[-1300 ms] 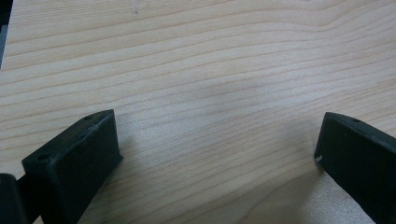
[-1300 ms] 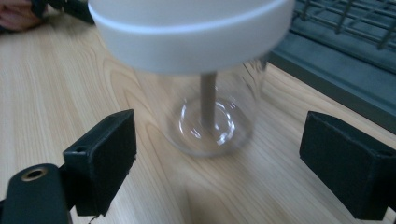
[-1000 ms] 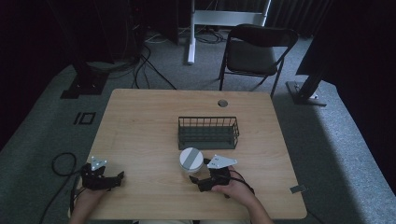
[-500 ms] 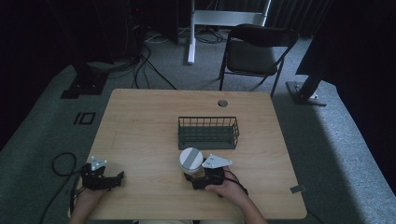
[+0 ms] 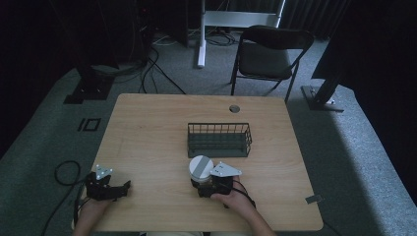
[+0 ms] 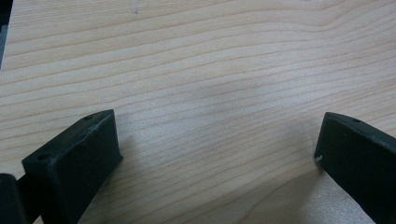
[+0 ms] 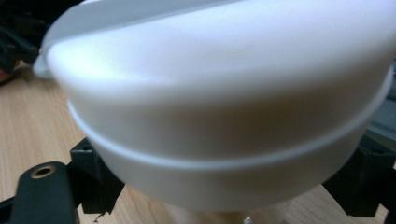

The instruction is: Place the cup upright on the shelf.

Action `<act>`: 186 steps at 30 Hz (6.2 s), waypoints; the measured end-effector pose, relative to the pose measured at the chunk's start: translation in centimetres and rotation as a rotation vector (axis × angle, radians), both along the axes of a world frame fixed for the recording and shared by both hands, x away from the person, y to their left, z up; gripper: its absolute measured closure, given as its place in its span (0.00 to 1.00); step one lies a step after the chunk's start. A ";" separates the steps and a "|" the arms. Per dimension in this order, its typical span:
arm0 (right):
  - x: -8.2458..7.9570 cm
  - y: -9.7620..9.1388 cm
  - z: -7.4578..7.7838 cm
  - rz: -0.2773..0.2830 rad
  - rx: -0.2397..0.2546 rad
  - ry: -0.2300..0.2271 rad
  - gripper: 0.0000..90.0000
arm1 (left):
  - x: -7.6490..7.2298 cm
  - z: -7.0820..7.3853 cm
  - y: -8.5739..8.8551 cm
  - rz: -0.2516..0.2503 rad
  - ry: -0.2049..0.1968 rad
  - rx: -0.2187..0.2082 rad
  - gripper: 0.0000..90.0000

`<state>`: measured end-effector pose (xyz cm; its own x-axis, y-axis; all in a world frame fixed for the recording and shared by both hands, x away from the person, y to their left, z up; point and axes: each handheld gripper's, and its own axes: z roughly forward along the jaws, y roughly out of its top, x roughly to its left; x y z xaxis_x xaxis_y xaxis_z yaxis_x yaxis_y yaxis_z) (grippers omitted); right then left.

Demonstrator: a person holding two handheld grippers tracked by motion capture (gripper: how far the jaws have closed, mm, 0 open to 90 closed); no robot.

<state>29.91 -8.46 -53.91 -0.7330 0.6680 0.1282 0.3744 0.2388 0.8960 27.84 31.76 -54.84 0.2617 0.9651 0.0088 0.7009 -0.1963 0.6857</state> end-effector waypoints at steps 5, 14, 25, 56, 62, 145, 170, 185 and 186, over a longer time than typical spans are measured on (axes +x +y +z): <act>0.0 0.3 -0.1 -0.022 0.002 -0.002 0.15 | 0.0 0.0 0.0 0.000 0.000 0.000 0.00; -0.1 0.8 -0.1 -0.038 -0.001 -0.010 0.16 | 0.0 0.0 0.0 0.000 0.000 0.000 0.00; -0.3 1.2 0.4 -0.030 -0.055 -0.063 0.20 | 0.0 0.0 0.0 0.000 0.000 0.000 0.00; 1.1 0.5 6.3 -0.051 -0.041 -0.163 0.20 | 0.0 0.0 0.0 0.000 0.000 0.000 0.00; 1.9 0.2 7.5 -0.083 -0.039 -0.189 0.20 | 0.0 0.0 0.0 0.002 -0.001 -0.002 0.00; 11.4 -0.9 5.9 -0.483 -0.209 -0.056 0.20 | 0.0 0.0 0.0 0.000 0.000 0.000 0.00; 10.3 -2.4 5.4 -0.464 -0.118 -0.072 0.15 | 0.0 0.0 0.0 0.000 0.000 0.000 0.00; 8.6 -3.8 6.1 -0.447 -0.088 -0.090 0.15 | 0.0 0.0 0.0 0.000 0.000 0.000 0.00; 8.4 -4.0 6.2 -0.448 -0.083 -0.091 0.15 | 0.0 0.0 0.0 0.000 0.000 0.000 0.00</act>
